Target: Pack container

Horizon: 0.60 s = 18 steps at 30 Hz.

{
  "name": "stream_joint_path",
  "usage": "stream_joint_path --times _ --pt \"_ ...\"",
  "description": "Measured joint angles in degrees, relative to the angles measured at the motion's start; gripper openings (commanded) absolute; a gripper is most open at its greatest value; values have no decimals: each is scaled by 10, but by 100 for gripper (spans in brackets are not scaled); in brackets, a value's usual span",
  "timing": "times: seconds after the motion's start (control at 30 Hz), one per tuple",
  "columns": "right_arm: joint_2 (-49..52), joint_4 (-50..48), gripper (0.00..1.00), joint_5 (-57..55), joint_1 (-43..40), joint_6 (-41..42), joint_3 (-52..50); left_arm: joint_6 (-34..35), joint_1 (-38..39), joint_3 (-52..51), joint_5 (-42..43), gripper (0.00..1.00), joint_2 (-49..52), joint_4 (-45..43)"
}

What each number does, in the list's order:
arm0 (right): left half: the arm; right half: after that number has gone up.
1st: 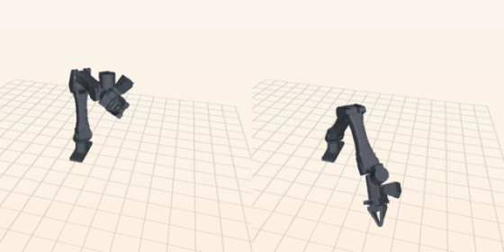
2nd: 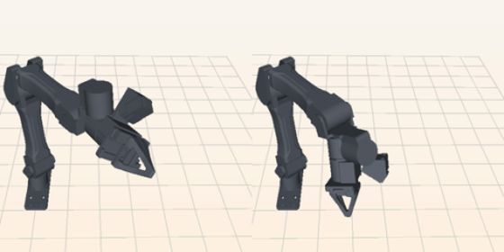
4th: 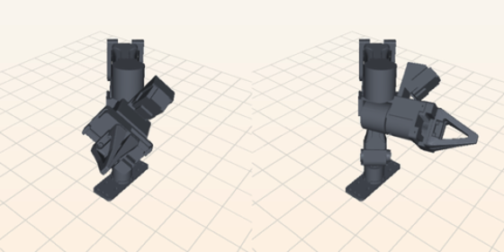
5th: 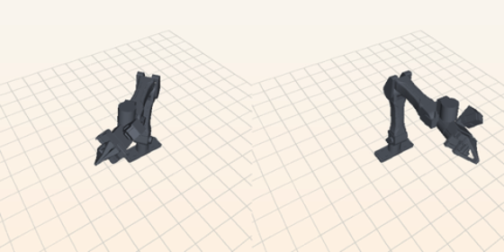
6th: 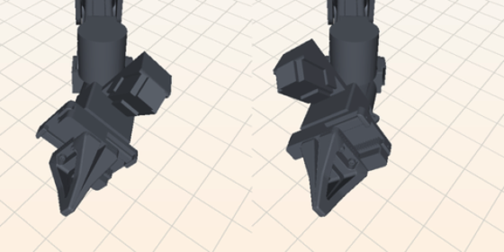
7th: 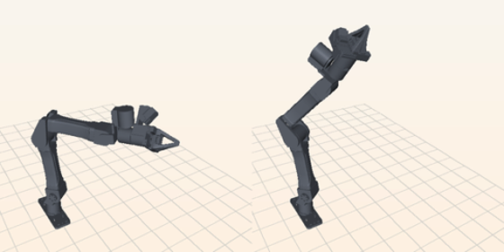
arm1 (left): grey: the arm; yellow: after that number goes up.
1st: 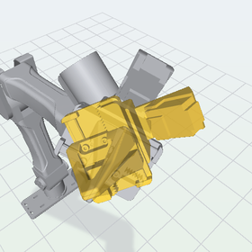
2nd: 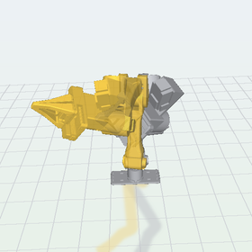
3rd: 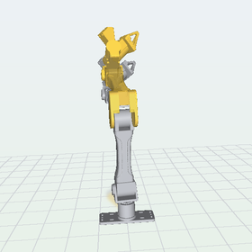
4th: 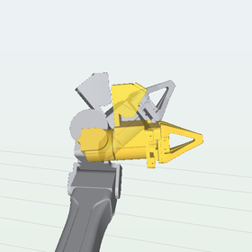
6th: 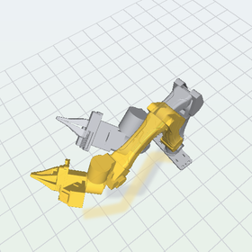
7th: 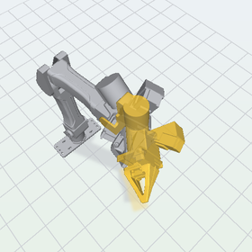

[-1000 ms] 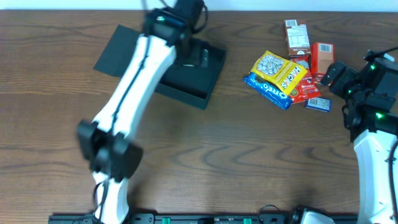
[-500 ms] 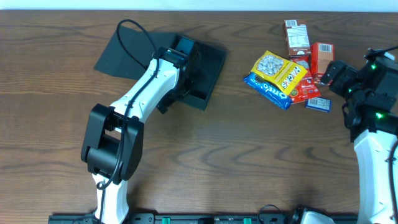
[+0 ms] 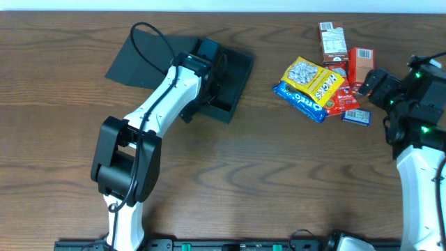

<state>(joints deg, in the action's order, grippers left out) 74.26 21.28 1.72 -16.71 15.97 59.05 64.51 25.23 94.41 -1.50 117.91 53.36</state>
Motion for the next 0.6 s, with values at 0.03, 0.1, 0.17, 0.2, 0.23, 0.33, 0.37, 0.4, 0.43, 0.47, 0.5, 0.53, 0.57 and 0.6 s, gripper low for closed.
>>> stream_joint_path --times 0.03,0.1,0.17,0.2,0.23,0.33,0.37,0.4,0.43,0.47,0.5,0.53,0.57,0.6 --pt "0 0 99 0 0 -1 0 0 0 0 0 95 0 0" --pt "0 0 99 0 0 -3 0 0 0 0 0 80 0 -1" --pt "0 0 99 0 0 -3 0 1 0 0 -3 67 0 -1" --pt "0 0 99 0 0 -3 0 -1 0 0 -6 63 0 0" --pt "0 0 99 0 0 -3 0 -2 0 0 -10 54 0 0" --pt "0 0 99 0 0 -3 0 2 0 0 -26 27 0 -2" --pt "0 0 99 0 0 -3 0 3 0 0 -30 23 0 -5" --pt "0 0 99 0 0 -3 0 2 0 0 -34 20 0 -8" --pt "0 0 99 0 0 -3 0 0 0 0 -37 13 0 -10" --pt "0 0 99 0 0 -3 0 1 0 0 -40 9 0 -12" --pt "0 0 99 0 0 -3 0 4 0 0 -43 6 0 -11" --pt "0 1 99 0 0 -3 0 7 0 0 -45 6 0 -10" --pt "0 0 99 0 0 -3 0 9 0 0 -49 6 0 -9" --pt "0 0 99 0 0 -3 0 11 -1 0 -50 6 0 -10"
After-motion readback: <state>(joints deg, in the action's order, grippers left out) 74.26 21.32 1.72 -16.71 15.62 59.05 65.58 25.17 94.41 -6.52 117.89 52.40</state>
